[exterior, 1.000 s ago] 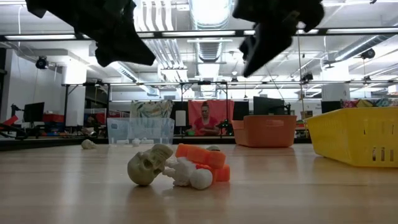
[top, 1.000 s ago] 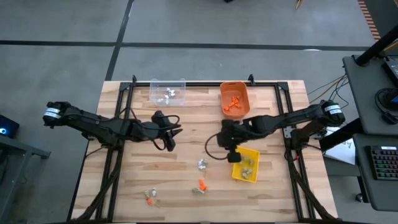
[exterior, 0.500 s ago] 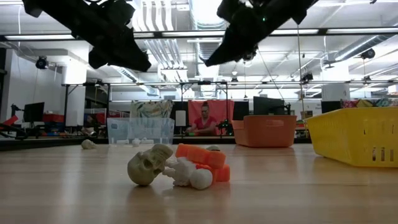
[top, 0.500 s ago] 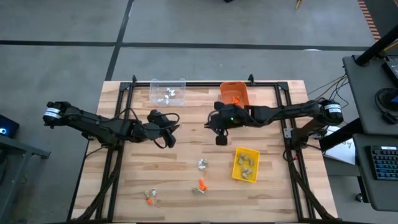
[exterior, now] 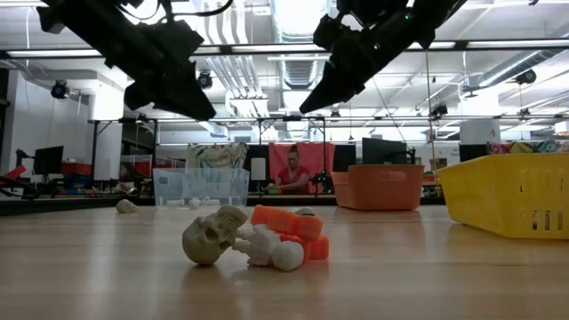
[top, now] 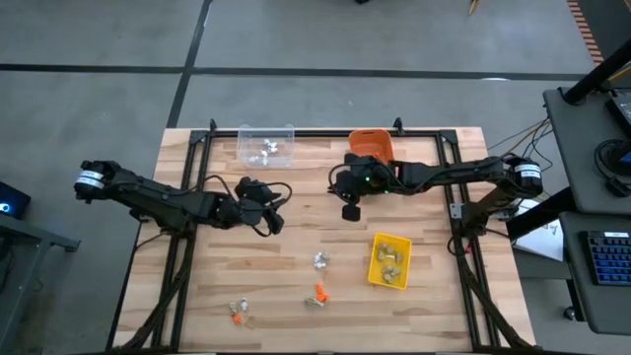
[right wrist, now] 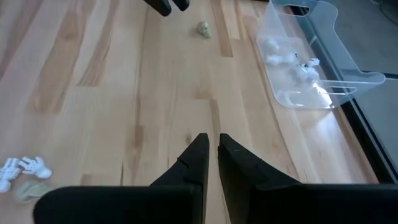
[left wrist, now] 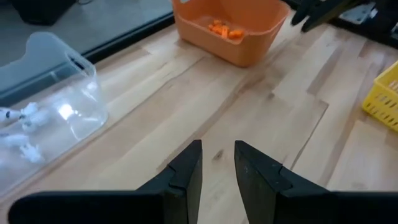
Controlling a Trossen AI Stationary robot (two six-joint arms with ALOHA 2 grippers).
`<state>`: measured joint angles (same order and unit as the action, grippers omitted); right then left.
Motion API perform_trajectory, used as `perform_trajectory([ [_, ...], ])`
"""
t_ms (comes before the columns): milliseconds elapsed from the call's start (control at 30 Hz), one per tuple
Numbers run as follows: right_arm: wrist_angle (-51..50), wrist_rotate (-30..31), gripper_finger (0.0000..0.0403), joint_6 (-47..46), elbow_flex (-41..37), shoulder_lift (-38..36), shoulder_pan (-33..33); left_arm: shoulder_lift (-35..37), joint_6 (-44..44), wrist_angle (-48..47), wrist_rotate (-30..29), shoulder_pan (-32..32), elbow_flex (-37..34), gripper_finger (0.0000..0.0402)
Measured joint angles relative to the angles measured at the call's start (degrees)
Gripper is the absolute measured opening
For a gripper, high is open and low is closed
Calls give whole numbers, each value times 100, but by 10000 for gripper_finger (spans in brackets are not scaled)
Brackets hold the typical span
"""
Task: Sort Halloween decoration
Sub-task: Put the gray skull toy into the yellow bin
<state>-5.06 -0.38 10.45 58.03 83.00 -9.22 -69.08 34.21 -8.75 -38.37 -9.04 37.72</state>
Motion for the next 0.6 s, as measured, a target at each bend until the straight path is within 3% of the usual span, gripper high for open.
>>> perform_trajectory([
  [300, 35, 1, 28, 162, -7, 80, -21, 37, 837, -566, -9, 31, 5, 76],
  [600, 409, 1, 28, 293, -12, 317, -21, 46, 3186, -3088, 217, 274, 8, 76],
])
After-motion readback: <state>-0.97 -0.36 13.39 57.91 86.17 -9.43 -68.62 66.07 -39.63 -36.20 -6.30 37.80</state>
